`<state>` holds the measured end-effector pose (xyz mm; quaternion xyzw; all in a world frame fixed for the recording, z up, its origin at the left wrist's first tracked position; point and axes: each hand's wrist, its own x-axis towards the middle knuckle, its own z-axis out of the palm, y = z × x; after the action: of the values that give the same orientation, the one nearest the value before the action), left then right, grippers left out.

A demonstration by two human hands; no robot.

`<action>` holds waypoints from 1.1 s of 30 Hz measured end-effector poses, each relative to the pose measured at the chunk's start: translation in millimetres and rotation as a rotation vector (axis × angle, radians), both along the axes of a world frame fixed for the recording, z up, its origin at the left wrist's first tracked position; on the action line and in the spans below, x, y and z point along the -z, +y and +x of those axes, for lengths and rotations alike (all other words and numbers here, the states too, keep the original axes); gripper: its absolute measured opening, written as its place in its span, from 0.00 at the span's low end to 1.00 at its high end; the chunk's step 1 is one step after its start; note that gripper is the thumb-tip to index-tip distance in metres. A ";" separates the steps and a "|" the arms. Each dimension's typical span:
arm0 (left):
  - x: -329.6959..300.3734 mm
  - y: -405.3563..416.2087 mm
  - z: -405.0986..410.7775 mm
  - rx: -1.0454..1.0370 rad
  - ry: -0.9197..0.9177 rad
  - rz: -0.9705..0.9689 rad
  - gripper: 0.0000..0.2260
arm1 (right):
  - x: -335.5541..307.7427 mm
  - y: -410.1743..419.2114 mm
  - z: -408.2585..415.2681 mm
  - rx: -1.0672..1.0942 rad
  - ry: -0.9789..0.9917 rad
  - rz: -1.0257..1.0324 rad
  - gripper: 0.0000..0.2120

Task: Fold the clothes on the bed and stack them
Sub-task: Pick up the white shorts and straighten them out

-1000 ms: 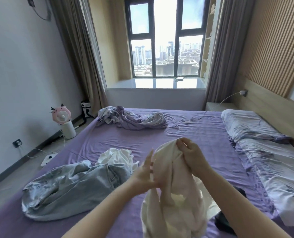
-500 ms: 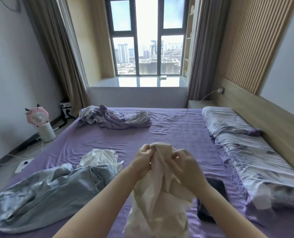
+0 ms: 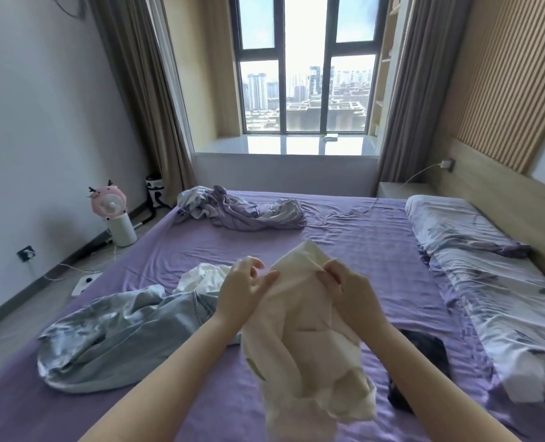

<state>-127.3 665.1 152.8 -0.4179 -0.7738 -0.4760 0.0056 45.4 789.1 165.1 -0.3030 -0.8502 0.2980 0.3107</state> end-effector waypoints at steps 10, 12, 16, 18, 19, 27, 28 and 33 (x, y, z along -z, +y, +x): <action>8.7 -12.3 81.7 0.036 0.059 -0.109 0.24 | -43.5 -8.2 -16.6 -0.062 0.159 -0.217 0.04; 1.9 -2.6 82.0 0.086 -0.228 -0.056 0.18 | -37.6 -10.0 -14.5 -0.084 0.174 -0.331 0.03; 3.7 11.2 78.1 0.065 -0.324 0.041 0.04 | -5.9 -20.3 2.1 -0.045 0.242 -0.254 0.12; 7.4 16.9 74.7 0.010 -0.326 0.060 0.05 | 16.0 -30.1 17.1 -0.022 0.206 -0.139 0.18; 6.4 18.4 72.0 -0.010 -0.344 0.079 0.08 | 26.2 -36.8 24.4 -0.005 0.141 -0.081 0.18; 7.2 24.5 40.2 0.000 -0.386 -0.040 0.12 | 54.4 -37.8 48.4 0.099 0.029 0.078 0.09; 6.7 22.9 37.2 0.018 -0.387 -0.040 0.13 | 51.2 -36.5 49.1 0.090 0.030 0.105 0.12; 8.9 18.9 26.1 -0.005 -0.390 0.017 0.19 | 41.2 -38.9 46.0 0.077 0.104 0.149 0.14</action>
<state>-101.2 684.0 143.9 -0.3156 -0.7573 -0.5544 -0.1396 91.4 750.3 123.9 -0.2959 -0.8404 0.2371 0.3873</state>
